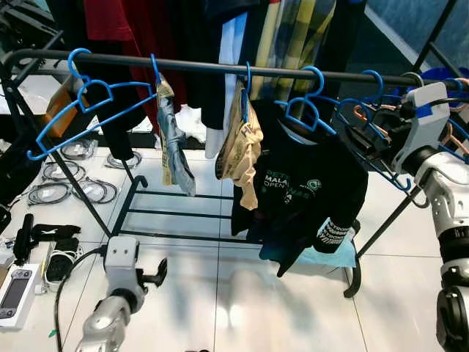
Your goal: Hang hanger
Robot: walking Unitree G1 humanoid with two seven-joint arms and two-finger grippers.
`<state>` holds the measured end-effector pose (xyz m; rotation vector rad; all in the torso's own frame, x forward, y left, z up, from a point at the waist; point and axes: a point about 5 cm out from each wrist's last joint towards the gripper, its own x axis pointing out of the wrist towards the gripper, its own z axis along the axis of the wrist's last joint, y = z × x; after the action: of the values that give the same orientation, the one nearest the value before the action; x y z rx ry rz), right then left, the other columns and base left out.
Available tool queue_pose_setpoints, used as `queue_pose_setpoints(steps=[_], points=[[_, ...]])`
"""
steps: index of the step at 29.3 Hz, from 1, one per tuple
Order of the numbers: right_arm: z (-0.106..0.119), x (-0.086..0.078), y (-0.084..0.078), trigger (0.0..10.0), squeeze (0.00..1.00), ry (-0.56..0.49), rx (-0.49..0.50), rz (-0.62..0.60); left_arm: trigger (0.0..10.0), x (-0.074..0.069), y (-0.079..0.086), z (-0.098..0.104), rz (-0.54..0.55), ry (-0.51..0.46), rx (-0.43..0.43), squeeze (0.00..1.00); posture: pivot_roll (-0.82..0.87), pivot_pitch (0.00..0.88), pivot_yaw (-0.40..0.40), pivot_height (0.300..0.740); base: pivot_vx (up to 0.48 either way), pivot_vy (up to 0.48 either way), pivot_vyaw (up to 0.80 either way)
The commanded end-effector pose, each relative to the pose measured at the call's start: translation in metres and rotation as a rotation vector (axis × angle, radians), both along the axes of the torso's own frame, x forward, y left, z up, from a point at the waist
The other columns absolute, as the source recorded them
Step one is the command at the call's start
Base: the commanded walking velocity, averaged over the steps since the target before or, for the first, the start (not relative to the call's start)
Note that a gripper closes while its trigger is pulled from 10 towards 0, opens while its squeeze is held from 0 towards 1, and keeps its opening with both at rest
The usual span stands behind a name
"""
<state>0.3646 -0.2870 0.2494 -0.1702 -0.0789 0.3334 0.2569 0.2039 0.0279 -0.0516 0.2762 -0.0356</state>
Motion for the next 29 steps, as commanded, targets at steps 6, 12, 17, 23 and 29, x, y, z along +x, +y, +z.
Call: queue_pose_setpoints(steps=[6, 12, 17, 23, 29], points=[[0.001, 0.003, -0.005, 10.0, 0.00, 0.006, 0.024, 0.047, 10.0, -0.016, 0.019, -0.004, 0.007, 0.045, 0.032, 0.00, 0.00, 0.232, 0.044, 0.740, 0.000, 0.000, 0.00], [0.004, 0.003, -0.012, 10.0, 0.00, 0.010, 0.003, 0.035, 10.0, -0.023, 0.032, 0.001, 0.006, 0.054, 0.067, 0.00, 0.02, 0.252, 0.063, 0.740, 0.000, 0.000, 0.00], [0.006, 0.002, -0.015, 10.0, 0.00, 0.015, -0.009, 0.048, 10.0, -0.028, 0.043, 0.005, 0.000, 0.064, 0.096, 0.00, 0.04, 0.272, 0.083, 0.740, 0.000, 0.000, 0.00], [0.006, 0.002, -0.016, 10.0, 0.00, 0.015, -0.010, 0.051, 10.0, -0.028, 0.044, 0.006, -0.001, 0.065, 0.099, 0.00, 0.04, 0.272, 0.083, 0.740, 0.000, 0.000, 0.00], [0.004, -0.004, -0.014, 0.0, 0.00, 0.081, -0.069, 0.195, 10.0, -0.032, 0.051, 0.008, -0.019, 0.084, 0.127, 0.00, 0.05, 0.285, 0.112, 0.740, 0.000, 0.000, 0.00]])
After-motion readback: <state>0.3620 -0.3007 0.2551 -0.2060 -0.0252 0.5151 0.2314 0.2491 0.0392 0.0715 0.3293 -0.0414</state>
